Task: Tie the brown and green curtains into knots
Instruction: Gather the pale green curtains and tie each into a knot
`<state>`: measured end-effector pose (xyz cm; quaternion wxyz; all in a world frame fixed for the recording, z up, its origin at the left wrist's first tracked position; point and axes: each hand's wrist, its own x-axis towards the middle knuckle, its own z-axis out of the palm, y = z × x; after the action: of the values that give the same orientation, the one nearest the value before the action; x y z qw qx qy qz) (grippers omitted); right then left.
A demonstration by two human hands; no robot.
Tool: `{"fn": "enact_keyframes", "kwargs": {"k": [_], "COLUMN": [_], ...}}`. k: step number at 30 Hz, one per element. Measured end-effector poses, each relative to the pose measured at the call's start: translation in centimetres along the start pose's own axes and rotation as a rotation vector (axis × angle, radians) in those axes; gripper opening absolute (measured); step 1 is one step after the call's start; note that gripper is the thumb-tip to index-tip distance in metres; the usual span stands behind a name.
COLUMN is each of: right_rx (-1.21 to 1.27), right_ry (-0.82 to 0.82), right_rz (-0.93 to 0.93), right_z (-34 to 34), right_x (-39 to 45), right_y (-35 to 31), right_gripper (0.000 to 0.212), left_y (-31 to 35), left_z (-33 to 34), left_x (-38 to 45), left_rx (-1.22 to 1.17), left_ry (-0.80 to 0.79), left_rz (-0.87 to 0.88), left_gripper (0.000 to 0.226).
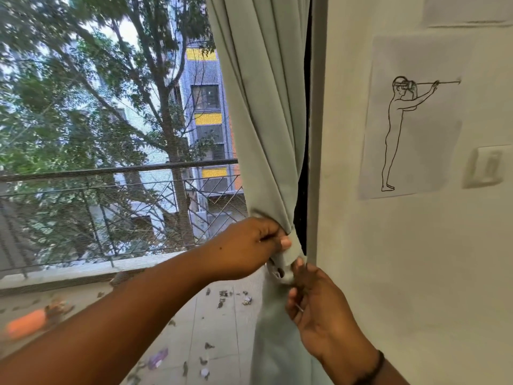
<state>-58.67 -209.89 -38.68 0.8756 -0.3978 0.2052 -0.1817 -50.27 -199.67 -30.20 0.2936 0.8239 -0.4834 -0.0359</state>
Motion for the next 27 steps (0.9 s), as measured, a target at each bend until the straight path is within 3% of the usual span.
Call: {"fn": "enact_keyframes", "kwargs": {"k": [6, 11, 13, 17, 21, 23, 27], "right_rx": [0.094, 0.222, 0.166, -0.045, -0.275, -0.462, -0.771], "right_ry": [-0.134, -0.455, -0.540, -0.413, -0.269, -0.218, -0.169], "right_rz": [0.147, 0.110, 0.102, 0.092, -0.030, -0.151, -0.438], "right_z": [0.6, -0.6, -1.1, -0.3, 1.3, 1.7, 1.3], "right_x": [0.5, 1.9, 2.1, 2.4, 2.8, 3.0, 4.0], "right_y": [-0.2, -0.6, -0.8, -0.6, -0.5, -0.8, -1.3], "right_gripper": [0.005, 0.045, 0.047, 0.020, 0.016, 0.013, 0.027], "left_y": [-1.7, -1.4, -1.0, -0.3, 0.1, 0.1, -0.5], "left_z": [1.0, 1.3, 1.0, 0.3, -0.8, -1.6, -2.9], "left_x": [-1.1, -2.0, -2.4, -3.4, -4.1, -4.2, -4.7], "left_rx": [-0.130, -0.044, -0.015, 0.219, 0.335, 0.311, 0.043], "left_ry": [0.155, 0.232, 0.207, 0.120, 0.013, -0.019, -0.035], "left_rz": [0.053, 0.071, 0.047, -0.046, -0.067, -0.114, -0.191], "left_gripper": [0.019, 0.020, 0.021, 0.019, 0.023, 0.017, 0.022]}}
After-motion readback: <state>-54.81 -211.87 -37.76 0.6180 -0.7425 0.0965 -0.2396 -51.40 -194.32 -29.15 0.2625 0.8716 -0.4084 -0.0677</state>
